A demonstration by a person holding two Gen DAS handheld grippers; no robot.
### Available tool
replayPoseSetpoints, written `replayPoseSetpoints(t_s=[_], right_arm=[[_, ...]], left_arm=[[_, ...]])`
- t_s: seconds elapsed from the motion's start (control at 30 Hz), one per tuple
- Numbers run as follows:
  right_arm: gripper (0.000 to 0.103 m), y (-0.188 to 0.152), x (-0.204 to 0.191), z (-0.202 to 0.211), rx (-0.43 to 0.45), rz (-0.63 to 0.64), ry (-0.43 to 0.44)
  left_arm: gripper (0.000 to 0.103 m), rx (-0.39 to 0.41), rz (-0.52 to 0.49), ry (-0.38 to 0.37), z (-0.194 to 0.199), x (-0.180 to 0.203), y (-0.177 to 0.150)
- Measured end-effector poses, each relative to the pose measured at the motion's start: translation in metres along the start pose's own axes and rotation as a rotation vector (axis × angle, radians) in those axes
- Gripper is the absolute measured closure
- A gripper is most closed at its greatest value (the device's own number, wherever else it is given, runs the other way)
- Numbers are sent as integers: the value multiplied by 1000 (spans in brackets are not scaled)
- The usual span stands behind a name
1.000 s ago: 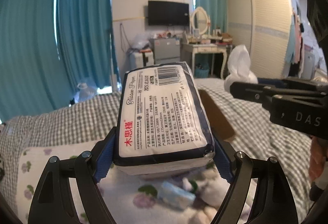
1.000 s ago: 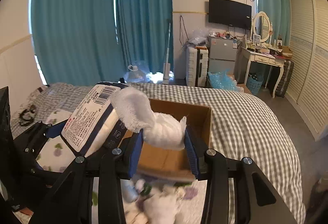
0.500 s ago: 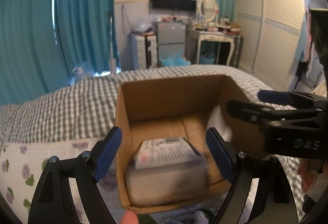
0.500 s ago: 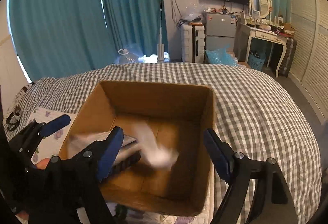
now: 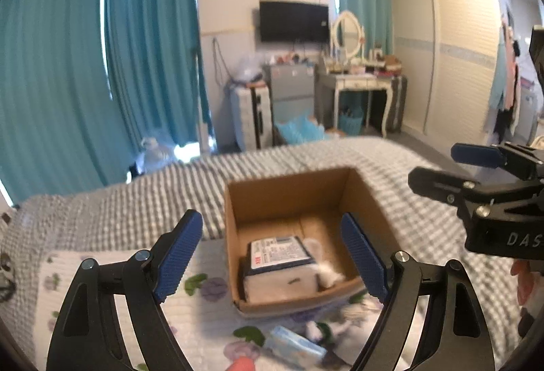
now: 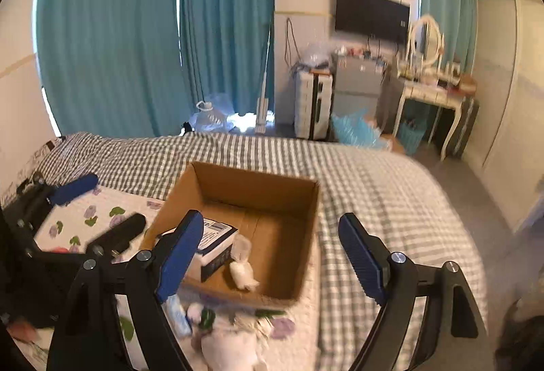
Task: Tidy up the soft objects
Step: 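Carry the tissue pack and sock into the box and open both tools, then withdraw both tools from the box toward the quilt, then grasp the white plastic cylinder with the right tool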
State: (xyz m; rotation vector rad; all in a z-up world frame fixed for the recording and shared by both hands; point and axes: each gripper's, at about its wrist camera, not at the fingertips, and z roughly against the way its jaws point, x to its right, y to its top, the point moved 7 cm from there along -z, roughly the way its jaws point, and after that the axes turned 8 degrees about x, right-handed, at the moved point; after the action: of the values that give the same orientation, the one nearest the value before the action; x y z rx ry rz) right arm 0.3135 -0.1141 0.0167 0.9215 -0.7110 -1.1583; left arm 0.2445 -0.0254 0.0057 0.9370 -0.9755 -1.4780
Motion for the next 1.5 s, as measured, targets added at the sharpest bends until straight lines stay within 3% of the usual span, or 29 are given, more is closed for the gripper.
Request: replayPoseSetpoints(t_s=[0.23,0.27,0.33,0.53,0.73,0.83,1.13,1.27,1.3,1.4,1.5], right_arm=[[17,12,-8,104,51,13,28],[16,11,-10,115,58,10,33],[10,5,-12,136,68,8,31],[10,-33,-11,167,51,46,14],[10,-80,-5,144,-53,87,8],[10,-104,-1,122,-100,89,23],[11,-195,17,37,-258,21,40],[21,-226,15,5,-324,24,66],[22,-232,14,-1,-337,19,75],[38,-249,7,-15,-388,30,107],[42,-263,-1,-28,-422,50,133]], left_arm=[[18,132,50,29,105,2,32],[14,147,55,32,116,1,32],[11,168,56,41,138,5,31],[11,172,65,47,174,12,6],[11,107,114,73,160,11,-33],[11,61,102,126,142,12,-56],[11,-145,87,123,66,32,-147],[11,-238,49,151,44,36,-184],[11,-257,48,148,39,36,-191],[11,-311,80,108,30,38,-210],[11,-351,66,91,23,45,-222]])
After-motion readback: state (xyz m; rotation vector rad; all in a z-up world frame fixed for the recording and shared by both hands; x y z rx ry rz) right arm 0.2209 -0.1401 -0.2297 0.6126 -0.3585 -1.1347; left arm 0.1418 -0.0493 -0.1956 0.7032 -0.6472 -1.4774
